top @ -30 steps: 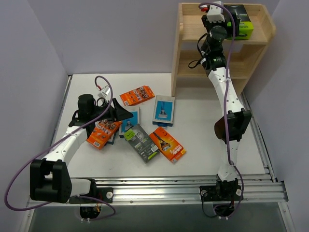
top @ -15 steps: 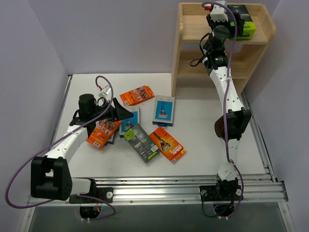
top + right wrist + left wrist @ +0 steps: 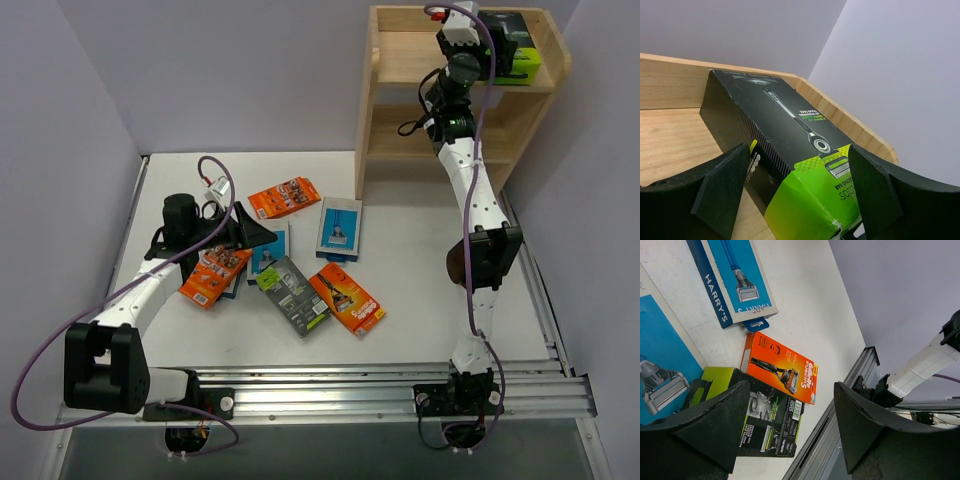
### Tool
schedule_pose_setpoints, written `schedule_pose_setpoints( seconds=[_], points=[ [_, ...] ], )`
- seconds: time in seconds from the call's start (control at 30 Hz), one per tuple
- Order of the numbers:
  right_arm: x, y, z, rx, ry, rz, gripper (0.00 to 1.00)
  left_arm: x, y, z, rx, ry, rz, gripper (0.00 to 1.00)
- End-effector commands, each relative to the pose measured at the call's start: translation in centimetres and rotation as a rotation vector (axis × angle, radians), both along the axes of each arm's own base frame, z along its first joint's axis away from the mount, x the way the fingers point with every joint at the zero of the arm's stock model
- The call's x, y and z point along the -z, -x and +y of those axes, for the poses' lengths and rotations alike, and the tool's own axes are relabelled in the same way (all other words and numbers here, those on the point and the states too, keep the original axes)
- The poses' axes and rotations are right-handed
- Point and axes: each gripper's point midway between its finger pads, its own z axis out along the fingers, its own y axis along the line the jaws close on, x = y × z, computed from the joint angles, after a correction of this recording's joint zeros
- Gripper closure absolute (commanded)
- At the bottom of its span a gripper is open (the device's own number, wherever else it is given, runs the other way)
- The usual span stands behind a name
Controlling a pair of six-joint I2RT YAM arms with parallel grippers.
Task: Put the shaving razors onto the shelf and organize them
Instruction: Place the shaving razor onto shelf
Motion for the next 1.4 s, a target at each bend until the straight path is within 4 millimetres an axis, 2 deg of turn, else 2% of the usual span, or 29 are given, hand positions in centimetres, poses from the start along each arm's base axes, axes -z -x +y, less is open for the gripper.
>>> schedule_pose_setpoints(
  seconds=[0.0, 0.3, 0.8, 1.37],
  points=[
    [0.3, 0.8, -2.7, 0.094, 0.001, 0.022, 0.26, -0.4, -0.1, -0.4, 0.028, 0.013, -0.037, 0.23],
    [-0.3, 1.2, -4.3, 0.104, 0.005, 0.026, 0.26, -0.2, -0.3, -0.4, 0.027, 0.013, -0.026, 0.23],
    [-0.7, 1.7, -5.9, 0.142, 0.014, 0.023, 0.26, 0.3, -0.4, -0.6, 0.036, 0.019, -0.006, 0.23],
    [0.0, 1.6, -6.3, 0.223, 0.079, 0.071, 0.26, 0.6, -0.4, -0.9, 0.049, 0.028, 0.012, 0.22]
  ],
)
